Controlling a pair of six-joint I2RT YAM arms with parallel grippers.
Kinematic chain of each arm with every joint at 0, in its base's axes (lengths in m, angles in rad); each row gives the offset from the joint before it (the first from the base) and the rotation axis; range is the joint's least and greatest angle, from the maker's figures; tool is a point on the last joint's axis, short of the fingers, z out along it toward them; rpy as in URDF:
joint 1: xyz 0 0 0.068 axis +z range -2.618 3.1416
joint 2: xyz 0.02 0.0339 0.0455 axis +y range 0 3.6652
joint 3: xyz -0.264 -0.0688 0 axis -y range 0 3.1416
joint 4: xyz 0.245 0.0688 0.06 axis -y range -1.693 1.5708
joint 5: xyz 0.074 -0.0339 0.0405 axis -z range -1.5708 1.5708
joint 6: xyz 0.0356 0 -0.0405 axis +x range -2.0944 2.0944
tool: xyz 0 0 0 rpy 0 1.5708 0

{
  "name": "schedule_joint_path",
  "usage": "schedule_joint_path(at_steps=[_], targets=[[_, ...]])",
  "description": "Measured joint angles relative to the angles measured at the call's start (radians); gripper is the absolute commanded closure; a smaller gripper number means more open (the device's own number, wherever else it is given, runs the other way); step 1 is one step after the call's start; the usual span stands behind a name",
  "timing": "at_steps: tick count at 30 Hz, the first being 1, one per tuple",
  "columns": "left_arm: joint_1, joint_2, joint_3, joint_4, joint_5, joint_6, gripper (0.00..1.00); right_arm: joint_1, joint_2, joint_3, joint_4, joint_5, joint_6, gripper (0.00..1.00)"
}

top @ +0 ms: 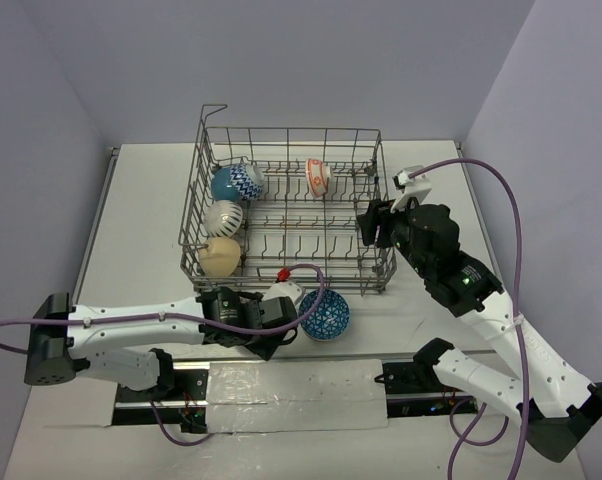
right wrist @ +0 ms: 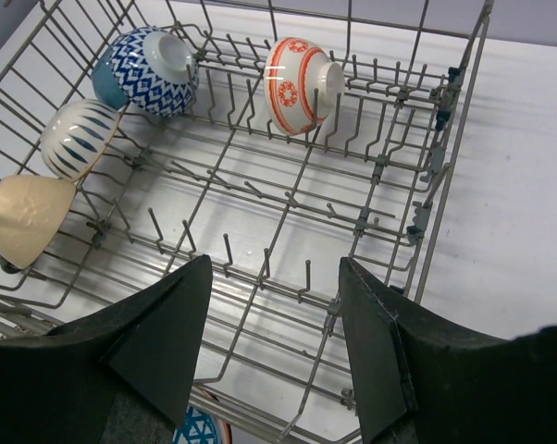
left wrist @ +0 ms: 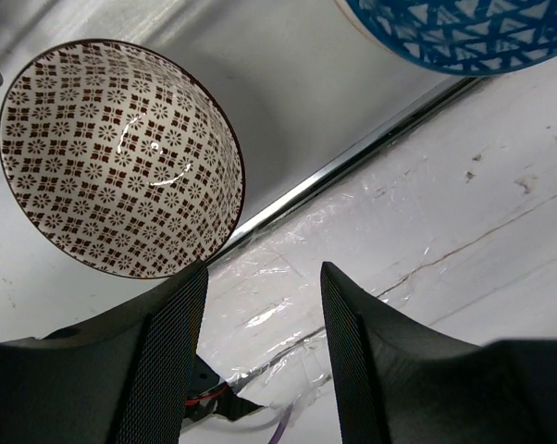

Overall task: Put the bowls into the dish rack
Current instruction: Pick up the bowl from the center of the board.

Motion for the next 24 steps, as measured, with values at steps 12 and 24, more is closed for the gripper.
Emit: schedule_joint_path(at_steps=[12, 24], targets=[[-0.051, 0.179, -0.01, 0.013, -0.053, -0.067, 0.43, 0.0, 0.0, 0.0, 0.0, -0.02, -0.007, 0.35], [-0.053, 0.199, -0.003, -0.001, -0.127, -0.107, 0.43, 0.0, 0.0, -0.001, 0.0, -0.036, -0.01, 0.35]])
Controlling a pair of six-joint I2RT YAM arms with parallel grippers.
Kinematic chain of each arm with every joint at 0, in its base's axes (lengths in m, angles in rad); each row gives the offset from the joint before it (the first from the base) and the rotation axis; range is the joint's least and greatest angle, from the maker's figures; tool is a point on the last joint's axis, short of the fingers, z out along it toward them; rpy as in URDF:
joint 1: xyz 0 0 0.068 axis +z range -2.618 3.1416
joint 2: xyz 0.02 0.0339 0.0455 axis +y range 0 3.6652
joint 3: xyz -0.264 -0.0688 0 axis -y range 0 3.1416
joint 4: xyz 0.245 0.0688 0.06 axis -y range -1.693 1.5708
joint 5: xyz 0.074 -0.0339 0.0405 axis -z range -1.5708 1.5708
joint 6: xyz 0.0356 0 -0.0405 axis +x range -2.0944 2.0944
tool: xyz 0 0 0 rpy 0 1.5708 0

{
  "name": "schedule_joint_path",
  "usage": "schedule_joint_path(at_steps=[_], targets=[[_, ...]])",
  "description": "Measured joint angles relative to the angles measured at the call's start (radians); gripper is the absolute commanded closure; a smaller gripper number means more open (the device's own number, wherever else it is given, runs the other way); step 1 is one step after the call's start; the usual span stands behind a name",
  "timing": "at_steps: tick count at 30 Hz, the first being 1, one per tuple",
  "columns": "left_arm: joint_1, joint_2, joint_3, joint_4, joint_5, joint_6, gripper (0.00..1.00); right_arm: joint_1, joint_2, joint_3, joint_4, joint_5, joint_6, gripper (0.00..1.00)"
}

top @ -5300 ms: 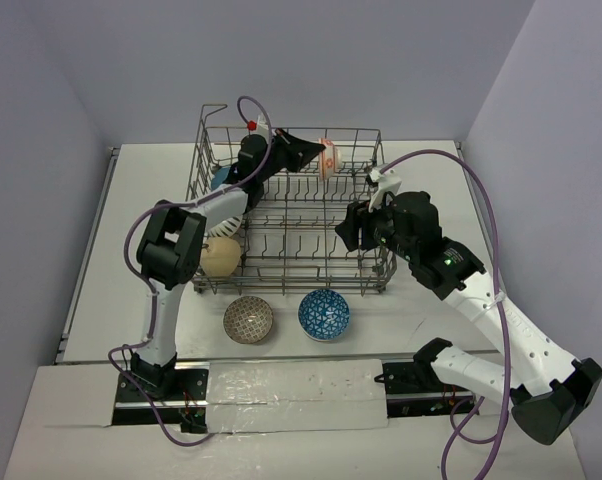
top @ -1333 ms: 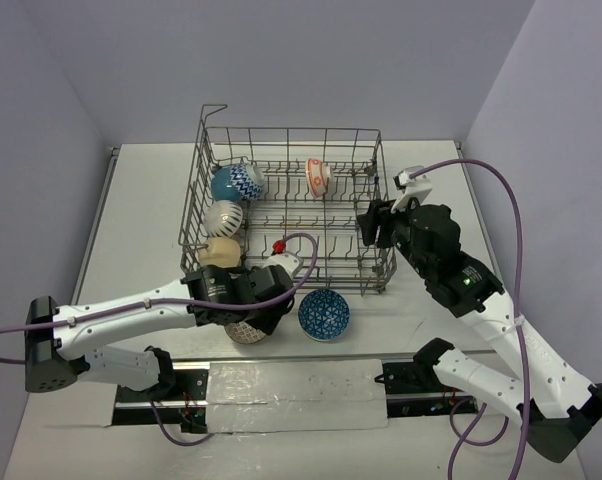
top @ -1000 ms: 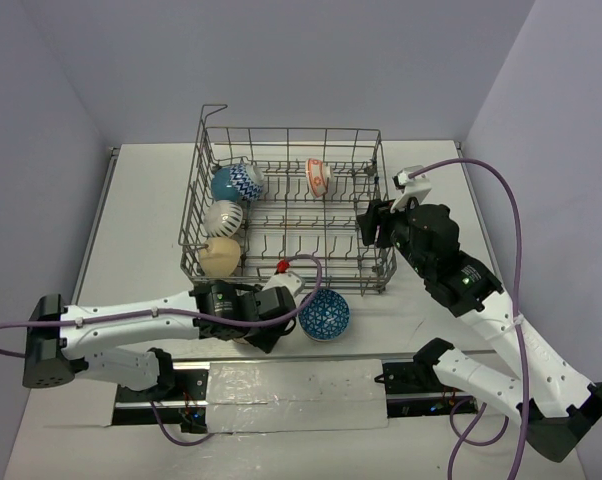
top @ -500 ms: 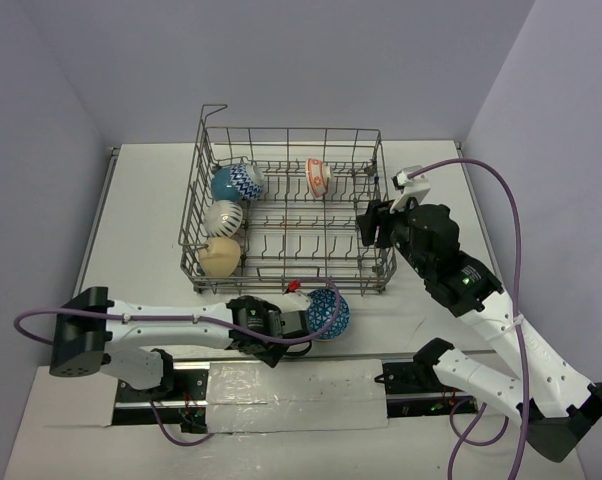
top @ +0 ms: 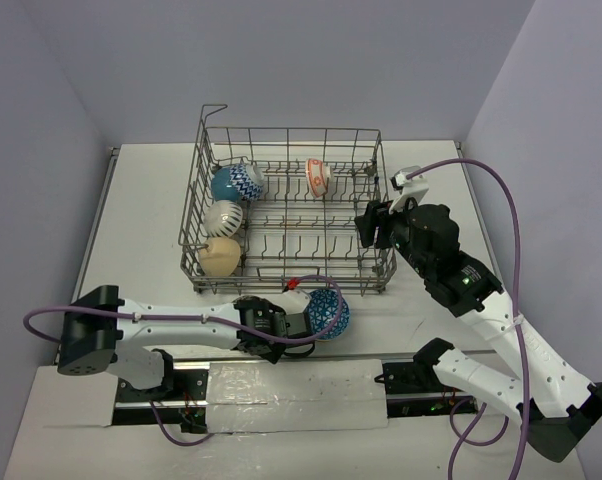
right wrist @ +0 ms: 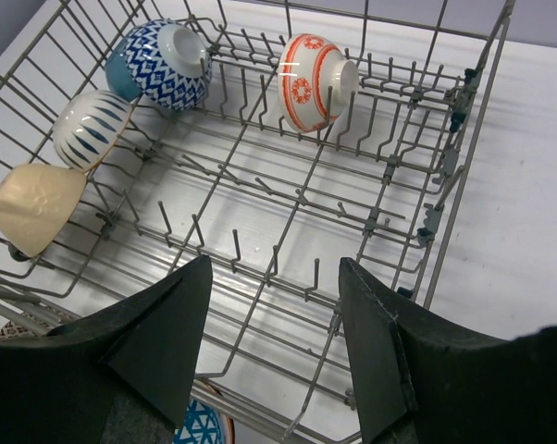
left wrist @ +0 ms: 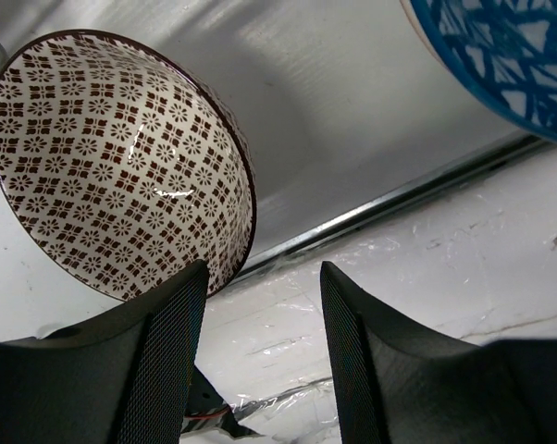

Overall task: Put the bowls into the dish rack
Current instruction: Pick up the bowl from the center of the board.

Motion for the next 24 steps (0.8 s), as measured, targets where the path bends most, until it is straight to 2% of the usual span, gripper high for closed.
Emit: schedule_joint_path(at_steps=[9, 12, 21, 24], targets=[[0.0, 0.055, 0.018, -0.013, -0.037, -0.034, 0.46, 0.0, -0.004, -0.001, 0.0, -0.003, -0.002, 0.35], [0.0, 0.061, 0.018, -0.013, -0.045, -0.039, 0.52, 0.0, -0.009, -0.003, 0.0, -0.003, -0.002, 0.35], [0.0, 0.069, 0.021, -0.019, -0.065, -0.076, 0.55, 0.006, -0.013, -0.014, 0.001, -0.001, -0.008, 0.35], [0.0, 0.088, 0.023, -0.022, -0.072, -0.085, 0.59, 0.011, -0.014, -0.014, 0.001, 0.006, -0.009, 0.35]])
